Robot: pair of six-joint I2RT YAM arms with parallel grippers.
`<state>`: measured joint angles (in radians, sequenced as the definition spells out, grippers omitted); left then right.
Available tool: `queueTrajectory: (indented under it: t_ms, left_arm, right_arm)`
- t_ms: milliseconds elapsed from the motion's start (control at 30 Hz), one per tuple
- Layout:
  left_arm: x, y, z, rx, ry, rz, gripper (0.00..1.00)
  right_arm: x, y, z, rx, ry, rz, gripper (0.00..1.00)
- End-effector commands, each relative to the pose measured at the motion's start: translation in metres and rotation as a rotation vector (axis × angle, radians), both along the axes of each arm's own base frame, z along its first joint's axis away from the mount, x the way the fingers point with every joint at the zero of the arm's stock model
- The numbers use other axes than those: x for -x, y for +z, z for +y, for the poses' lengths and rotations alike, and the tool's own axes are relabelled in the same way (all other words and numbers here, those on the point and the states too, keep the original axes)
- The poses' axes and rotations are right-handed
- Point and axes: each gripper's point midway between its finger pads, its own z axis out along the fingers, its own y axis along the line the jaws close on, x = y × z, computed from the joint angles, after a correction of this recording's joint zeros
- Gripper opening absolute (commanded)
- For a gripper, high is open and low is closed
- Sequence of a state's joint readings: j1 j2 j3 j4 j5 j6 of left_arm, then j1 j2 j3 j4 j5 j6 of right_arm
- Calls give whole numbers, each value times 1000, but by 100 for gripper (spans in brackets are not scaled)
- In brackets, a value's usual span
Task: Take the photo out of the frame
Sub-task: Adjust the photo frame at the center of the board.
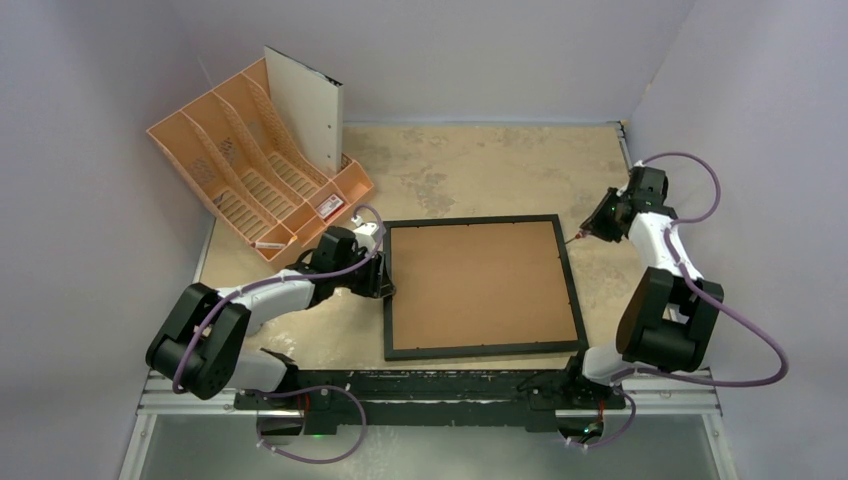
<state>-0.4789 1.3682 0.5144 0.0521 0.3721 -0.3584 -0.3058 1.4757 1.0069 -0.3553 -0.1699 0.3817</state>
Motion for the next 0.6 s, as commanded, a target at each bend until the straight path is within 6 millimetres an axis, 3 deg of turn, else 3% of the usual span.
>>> queueTrajectory:
  t_ms: [0,367,567]
  left_arm:
    - [-1,24,-17,101,-39,-24,40]
    - [24,37,-23,217,-35,35,44]
    - [41,38,-21,266,-21,66,45]
  right_arm:
    - [-19,18,31,-45,139,-40,0]
    - [-44,16,85,-81,313,-16,0]
    - [-63,19,97,-102,373,-13,0]
